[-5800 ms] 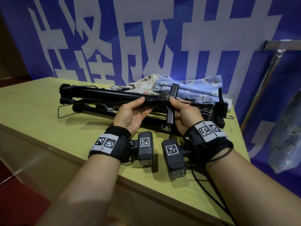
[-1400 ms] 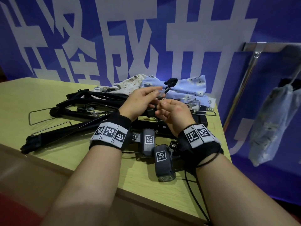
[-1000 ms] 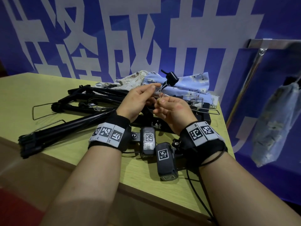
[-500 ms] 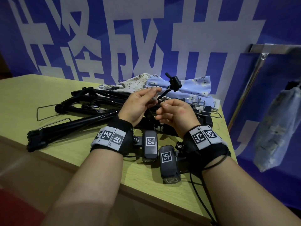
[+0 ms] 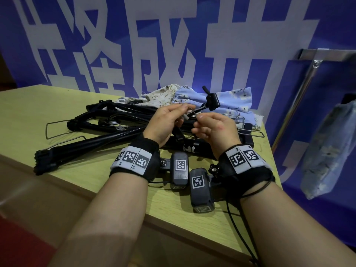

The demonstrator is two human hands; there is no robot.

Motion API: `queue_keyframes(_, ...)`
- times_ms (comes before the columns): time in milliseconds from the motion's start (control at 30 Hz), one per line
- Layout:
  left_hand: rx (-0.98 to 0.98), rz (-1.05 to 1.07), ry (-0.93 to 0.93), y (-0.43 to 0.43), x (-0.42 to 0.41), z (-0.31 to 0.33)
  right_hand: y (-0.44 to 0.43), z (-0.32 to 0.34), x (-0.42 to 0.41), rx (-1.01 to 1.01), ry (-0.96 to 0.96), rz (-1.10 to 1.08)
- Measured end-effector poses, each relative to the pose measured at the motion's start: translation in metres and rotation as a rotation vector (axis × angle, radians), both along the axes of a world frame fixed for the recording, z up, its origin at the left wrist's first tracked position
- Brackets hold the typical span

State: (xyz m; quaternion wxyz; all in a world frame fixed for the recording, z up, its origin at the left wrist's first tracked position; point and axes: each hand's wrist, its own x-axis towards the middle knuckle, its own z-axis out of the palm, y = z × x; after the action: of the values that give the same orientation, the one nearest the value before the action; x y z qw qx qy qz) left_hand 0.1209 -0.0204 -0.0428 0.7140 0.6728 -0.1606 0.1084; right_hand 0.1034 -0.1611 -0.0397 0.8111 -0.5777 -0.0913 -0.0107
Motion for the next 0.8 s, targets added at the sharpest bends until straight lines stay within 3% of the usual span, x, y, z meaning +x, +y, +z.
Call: queue_keyframes(800, -0.07, -0.04, 0.025, 0.004, 0.0086, -0.0051, 0.0009, 0.0, -0.0027, -0.119, -0.02, -0.011)
